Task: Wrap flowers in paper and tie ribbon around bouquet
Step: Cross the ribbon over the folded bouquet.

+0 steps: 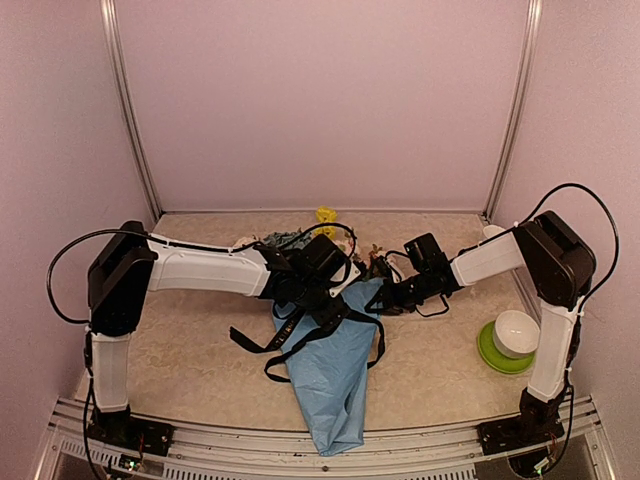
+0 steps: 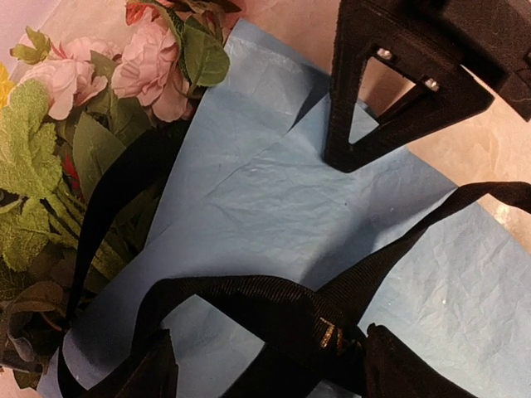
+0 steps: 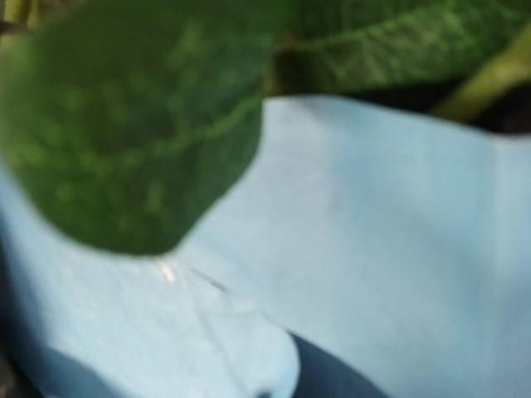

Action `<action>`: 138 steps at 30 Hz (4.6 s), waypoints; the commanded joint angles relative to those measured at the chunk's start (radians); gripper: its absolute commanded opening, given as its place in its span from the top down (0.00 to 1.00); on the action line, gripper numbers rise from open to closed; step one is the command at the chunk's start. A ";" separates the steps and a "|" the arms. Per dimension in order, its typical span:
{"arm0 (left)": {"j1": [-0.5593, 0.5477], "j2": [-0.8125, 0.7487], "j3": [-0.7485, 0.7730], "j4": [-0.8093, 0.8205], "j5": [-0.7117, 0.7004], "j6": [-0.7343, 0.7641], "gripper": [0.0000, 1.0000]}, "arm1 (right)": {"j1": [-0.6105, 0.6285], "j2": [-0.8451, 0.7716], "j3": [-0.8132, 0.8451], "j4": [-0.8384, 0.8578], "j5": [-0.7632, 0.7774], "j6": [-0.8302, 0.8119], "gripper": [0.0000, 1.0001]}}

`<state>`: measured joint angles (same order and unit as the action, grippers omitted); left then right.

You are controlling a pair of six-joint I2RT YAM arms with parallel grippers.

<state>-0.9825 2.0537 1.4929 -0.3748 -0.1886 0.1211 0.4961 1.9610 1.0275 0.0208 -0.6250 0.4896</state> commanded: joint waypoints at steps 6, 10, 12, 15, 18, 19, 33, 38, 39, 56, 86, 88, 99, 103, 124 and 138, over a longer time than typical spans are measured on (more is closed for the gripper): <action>0.044 0.057 0.010 -0.016 0.113 0.013 0.33 | -0.005 0.008 -0.017 0.000 -0.004 -0.008 1.00; 0.047 0.055 -0.011 -0.002 0.182 0.054 0.41 | -0.004 0.009 -0.020 0.000 -0.004 -0.006 1.00; 0.047 0.055 -0.011 -0.004 0.184 0.062 0.57 | -0.005 0.008 -0.021 -0.002 -0.003 -0.005 1.00; 0.047 0.048 -0.011 -0.010 0.184 0.070 0.78 | -0.005 0.011 -0.019 -0.005 0.004 -0.003 1.00; 0.043 0.019 -0.022 0.000 0.183 0.070 0.92 | -0.004 0.017 -0.013 -0.018 0.021 0.000 1.00; 0.040 0.003 -0.028 0.006 0.183 0.070 0.92 | -0.005 0.018 -0.014 -0.016 0.022 0.002 1.00; 0.011 -0.169 -0.135 0.095 0.108 0.087 0.97 | -0.005 0.019 -0.013 -0.007 0.002 -0.002 1.00; -0.017 -0.202 -0.110 -0.001 0.111 0.087 1.00 | -0.005 0.022 -0.012 -0.011 0.003 -0.003 1.00; -0.033 -0.223 -0.117 -0.019 0.127 0.101 1.00 | -0.005 0.022 -0.010 -0.013 0.004 -0.005 1.00; -0.142 -0.452 -0.240 -0.053 0.494 0.236 1.00 | -0.005 0.048 0.003 -0.014 -0.005 -0.006 1.00; -0.259 -0.660 -0.315 -0.213 0.135 -0.280 1.00 | 0.001 0.086 0.041 -0.062 0.000 -0.025 1.00; -0.264 -0.668 -0.303 -0.223 0.131 -0.306 1.00 | 0.002 0.087 0.040 -0.062 0.002 -0.025 1.00; -0.323 -0.712 -0.207 -0.349 -0.206 -0.442 1.00 | 0.006 0.092 0.048 -0.071 0.001 -0.025 1.00; -0.407 -0.689 -0.182 -0.358 -0.310 -0.420 1.00 | 0.007 0.098 0.049 -0.078 0.004 -0.059 1.00; -0.226 -0.566 -0.125 -0.314 0.202 -0.260 1.00 | 0.012 0.099 0.033 -0.077 0.012 -0.063 1.00; 0.067 -0.235 -0.066 -0.133 0.408 -0.141 1.00 | 0.025 0.112 0.029 -0.073 0.011 -0.057 1.00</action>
<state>-0.9405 1.7329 1.3857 -0.5579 0.1658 -0.0719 0.5041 2.0144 1.0782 -0.0025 -0.6689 0.4385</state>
